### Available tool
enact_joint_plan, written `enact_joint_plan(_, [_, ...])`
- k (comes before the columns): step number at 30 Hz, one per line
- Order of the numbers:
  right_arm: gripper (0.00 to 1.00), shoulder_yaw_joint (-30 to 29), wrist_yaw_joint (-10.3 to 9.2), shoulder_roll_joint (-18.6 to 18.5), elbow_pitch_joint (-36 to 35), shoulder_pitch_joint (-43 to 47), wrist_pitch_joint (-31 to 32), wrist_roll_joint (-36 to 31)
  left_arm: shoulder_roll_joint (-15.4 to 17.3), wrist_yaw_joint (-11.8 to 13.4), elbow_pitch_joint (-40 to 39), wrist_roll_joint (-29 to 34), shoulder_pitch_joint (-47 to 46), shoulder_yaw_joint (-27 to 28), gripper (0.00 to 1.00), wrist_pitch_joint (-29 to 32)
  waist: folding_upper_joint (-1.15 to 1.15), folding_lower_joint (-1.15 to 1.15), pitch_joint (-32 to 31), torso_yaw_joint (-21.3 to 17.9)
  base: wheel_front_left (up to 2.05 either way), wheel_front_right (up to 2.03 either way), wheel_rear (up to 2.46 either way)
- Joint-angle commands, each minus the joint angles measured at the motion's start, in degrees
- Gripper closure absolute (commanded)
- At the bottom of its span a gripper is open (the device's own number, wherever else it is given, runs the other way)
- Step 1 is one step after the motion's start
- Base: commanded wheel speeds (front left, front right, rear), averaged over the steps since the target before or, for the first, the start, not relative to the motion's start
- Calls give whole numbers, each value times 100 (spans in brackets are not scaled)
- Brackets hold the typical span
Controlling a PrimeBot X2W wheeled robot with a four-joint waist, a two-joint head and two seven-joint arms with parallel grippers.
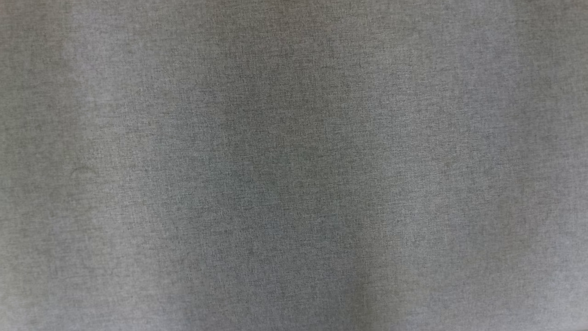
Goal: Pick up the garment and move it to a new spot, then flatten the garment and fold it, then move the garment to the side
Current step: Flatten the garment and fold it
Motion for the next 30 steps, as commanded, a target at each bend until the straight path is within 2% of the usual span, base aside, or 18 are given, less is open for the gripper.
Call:
enact_joint_plan(1, [100,92,-15,8,62,-136,-45,17,-2,-5,66,-57,-116,-53,100,-51,0,0,8,11,0,0,0])
enact_joint_plan(10, [100,411,-15,113,108,-225,-236,153,-55,-5,257,-72,-180,-228,100,-277,0,0,36,-35,0,0,0])
enact_joint_plan(16, [100,607,-15,-113,-435,274,-356,329,102,-6,-227,-374,542,-492,100,-504,0,0,-35,-104,0,0,0])
enact_joint_plan(18, [100,676,-15,-206,-699,607,-378,338,258,-7,-495,-556,1002,-486,100,-594,0,0,-136,-148,0,0,0])
enact_joint_plan(21, [100,479,-15,-381,-1276,1228,-376,317,504,-7,-1047,-794,1917,-566,100,-698,0,0,-375,-217,0,0,0])
enact_joint_plan(26, [100,90,-15,-685,-2231,2844,-375,196,846,31,-2199,-1172,3875,-292,100,-781,0,0,-977,-259,0,0,0])
enact_joint_plan(30, [100,-206,-15,-905,-2888,4315,-370,57,1000,446,-3498,-1370,5754,1,100,-799,0,0,-1473,-278,0,0,0])
